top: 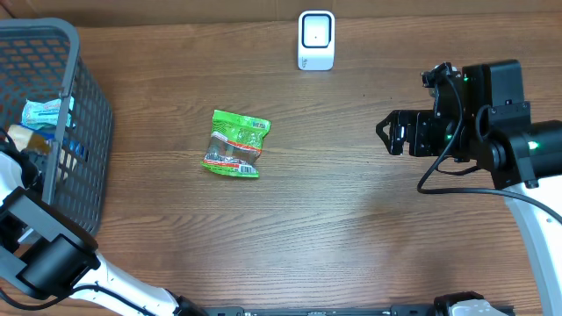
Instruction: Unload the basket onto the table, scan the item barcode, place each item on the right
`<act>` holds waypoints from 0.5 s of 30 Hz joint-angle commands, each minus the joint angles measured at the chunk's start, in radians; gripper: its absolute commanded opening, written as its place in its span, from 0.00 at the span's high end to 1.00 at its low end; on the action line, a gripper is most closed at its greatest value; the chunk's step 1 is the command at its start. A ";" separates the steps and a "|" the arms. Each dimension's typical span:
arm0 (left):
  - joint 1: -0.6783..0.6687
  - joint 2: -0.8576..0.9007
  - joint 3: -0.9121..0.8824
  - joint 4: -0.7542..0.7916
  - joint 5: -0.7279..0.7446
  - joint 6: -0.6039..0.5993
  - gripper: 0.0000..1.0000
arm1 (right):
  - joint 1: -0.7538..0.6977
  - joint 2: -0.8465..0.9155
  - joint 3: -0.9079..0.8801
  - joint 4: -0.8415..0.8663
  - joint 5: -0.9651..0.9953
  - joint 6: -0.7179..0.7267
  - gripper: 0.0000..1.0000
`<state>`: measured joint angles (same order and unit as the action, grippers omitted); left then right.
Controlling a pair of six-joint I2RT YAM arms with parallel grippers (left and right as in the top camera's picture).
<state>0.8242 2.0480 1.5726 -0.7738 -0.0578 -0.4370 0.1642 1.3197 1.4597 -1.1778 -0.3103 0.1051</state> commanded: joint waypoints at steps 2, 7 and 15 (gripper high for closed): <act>-0.035 -0.008 0.107 -0.013 0.144 0.045 0.14 | 0.004 -0.001 0.030 0.005 -0.006 0.003 0.04; -0.074 -0.008 0.268 -0.112 0.064 0.095 0.14 | 0.004 -0.001 0.030 0.005 -0.006 0.003 0.04; -0.042 -0.008 0.299 -0.259 -0.222 -0.235 0.00 | 0.004 -0.001 0.030 0.004 -0.006 0.003 0.04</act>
<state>0.7559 2.0480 1.8790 -1.0183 -0.1272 -0.5049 0.1642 1.3197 1.4597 -1.1782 -0.3103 0.1051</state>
